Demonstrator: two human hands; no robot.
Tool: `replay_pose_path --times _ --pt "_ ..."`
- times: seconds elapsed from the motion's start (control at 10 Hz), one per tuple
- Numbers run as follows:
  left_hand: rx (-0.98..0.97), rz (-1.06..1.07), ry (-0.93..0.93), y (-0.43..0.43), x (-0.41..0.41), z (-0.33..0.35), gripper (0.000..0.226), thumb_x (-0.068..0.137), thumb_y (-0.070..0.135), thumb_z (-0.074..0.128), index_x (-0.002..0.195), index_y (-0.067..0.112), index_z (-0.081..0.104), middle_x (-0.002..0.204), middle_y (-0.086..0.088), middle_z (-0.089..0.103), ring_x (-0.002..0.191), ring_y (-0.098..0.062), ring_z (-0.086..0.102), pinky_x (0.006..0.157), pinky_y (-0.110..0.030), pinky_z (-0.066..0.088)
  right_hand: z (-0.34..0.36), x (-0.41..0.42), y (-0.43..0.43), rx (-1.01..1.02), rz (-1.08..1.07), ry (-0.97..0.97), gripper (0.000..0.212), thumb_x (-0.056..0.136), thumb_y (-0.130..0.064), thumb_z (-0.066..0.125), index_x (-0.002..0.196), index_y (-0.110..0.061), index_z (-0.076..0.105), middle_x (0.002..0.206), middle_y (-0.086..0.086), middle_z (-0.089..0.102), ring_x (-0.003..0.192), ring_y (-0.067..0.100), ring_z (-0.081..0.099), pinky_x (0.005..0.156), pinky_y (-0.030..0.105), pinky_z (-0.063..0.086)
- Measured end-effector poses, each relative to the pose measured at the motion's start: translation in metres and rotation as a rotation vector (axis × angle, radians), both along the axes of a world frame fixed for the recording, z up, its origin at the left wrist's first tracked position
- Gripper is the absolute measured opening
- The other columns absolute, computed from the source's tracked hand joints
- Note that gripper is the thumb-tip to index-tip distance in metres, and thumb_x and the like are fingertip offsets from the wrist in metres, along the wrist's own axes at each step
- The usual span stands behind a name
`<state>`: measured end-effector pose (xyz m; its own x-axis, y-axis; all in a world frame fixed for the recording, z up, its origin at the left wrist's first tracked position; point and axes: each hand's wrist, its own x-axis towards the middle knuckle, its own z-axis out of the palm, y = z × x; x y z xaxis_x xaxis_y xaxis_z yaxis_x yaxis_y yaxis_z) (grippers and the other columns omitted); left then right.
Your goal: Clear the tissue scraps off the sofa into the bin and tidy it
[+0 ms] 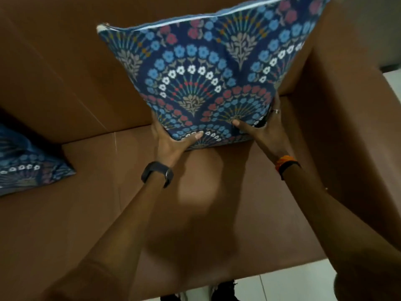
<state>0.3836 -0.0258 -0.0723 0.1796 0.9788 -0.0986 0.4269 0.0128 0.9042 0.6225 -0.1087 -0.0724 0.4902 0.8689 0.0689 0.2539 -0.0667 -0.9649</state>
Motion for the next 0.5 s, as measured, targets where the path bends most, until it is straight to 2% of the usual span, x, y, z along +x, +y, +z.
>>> replay_pose_path --times 0.1,0.2,0.3,0.4,0.5 --pt "-0.011 -0.006 -0.011 0.005 -0.002 -0.002 0.127 0.064 0.042 0.091 0.156 0.026 0.005 0.163 -0.005 0.017 0.151 -0.025 0.023 0.121 -0.053 0.032 -0.009 -0.007 0.001 -0.047 -0.036 0.023 0.097 0.084 -0.022 0.086 0.156 -0.023 0.022 0.147 -0.014 0.050 0.134 0.000 0.052 0.109 0.018 0.048" --pt "-0.069 -0.019 -0.080 0.002 -0.008 -0.003 0.122 0.067 0.047 0.088 0.155 0.036 0.004 0.163 0.000 0.021 0.148 -0.023 0.029 0.118 -0.053 0.037 -0.008 -0.015 -0.006 -0.066 -0.107 -0.042 0.098 0.083 -0.036 0.084 0.157 -0.027 0.020 0.144 -0.021 0.050 0.131 -0.002 0.053 0.106 0.017 0.049" --pt "-0.100 -0.054 -0.086 -0.001 -0.011 0.001 0.123 0.073 0.043 0.085 0.155 0.035 -0.006 0.165 0.000 0.017 0.150 -0.024 0.027 0.118 -0.054 0.036 -0.004 -0.025 -0.015 -0.074 -0.182 -0.061 0.094 0.085 -0.035 0.083 0.156 -0.025 0.023 0.148 -0.004 0.052 0.133 0.011 0.055 0.110 0.038 0.052" --pt "-0.019 -0.033 0.056 -0.004 -0.014 0.030 0.122 0.075 0.053 0.080 0.155 0.034 -0.011 0.165 -0.002 0.009 0.150 -0.027 0.022 0.117 -0.049 0.035 0.030 -0.047 -0.011 -0.052 -0.274 -0.142 0.095 0.085 -0.040 0.082 0.158 -0.019 0.024 0.156 0.005 0.043 0.144 0.019 0.044 0.116 0.049 0.045" --pt "0.298 0.031 0.399 -0.006 -0.039 0.055 0.099 0.086 0.064 0.057 0.156 0.028 -0.004 0.163 -0.010 0.020 0.151 -0.034 0.019 0.115 -0.060 0.035 0.079 -0.085 -0.062 -0.085 -0.268 -0.197 0.077 0.080 -0.071 0.069 0.146 -0.040 0.043 0.145 -0.019 0.052 0.132 -0.002 0.052 0.098 0.038 0.056"
